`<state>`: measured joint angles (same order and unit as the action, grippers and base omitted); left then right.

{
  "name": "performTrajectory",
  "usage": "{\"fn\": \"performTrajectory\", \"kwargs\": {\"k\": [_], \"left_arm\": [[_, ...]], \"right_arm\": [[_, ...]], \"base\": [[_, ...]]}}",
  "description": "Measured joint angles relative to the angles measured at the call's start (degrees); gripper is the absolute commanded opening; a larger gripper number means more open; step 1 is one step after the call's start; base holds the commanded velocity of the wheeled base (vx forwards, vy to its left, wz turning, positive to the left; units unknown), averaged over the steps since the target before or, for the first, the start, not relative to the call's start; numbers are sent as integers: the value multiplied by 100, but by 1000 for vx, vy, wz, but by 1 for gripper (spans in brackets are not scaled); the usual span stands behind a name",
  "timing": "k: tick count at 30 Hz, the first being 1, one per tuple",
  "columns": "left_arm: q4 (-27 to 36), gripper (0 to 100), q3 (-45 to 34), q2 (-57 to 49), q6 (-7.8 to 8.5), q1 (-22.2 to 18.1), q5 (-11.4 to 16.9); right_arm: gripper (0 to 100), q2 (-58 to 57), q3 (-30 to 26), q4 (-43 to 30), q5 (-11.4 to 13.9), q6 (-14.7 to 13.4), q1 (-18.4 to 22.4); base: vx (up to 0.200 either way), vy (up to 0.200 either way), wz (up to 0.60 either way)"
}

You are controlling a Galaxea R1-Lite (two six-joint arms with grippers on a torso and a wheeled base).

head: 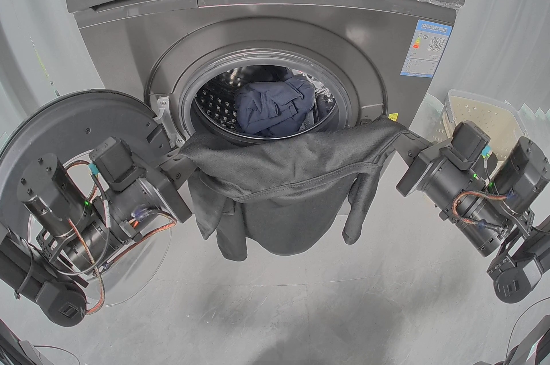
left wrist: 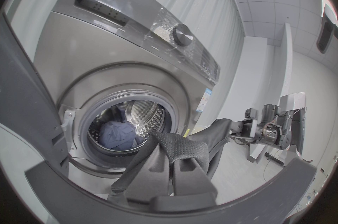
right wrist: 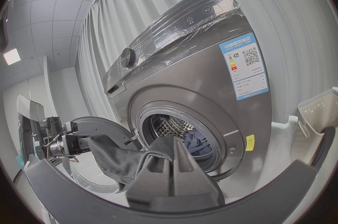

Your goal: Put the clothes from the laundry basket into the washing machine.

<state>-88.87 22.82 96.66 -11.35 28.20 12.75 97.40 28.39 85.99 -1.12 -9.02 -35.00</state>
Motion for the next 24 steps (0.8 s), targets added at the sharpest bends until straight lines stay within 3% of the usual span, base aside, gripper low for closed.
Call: {"fn": "performTrajectory", "kwargs": {"k": [4, 24], "left_arm": [[-2, 0, 177, -7, 9, 41, 106], [24, 0, 758, 20, -24, -325, 16]], "right_arm": [[0, -9, -34, 4, -7, -1, -26], [0, 23, 151, 74, 41, 49, 499]], "base": [[0, 0, 0], [0, 0, 0]]}}
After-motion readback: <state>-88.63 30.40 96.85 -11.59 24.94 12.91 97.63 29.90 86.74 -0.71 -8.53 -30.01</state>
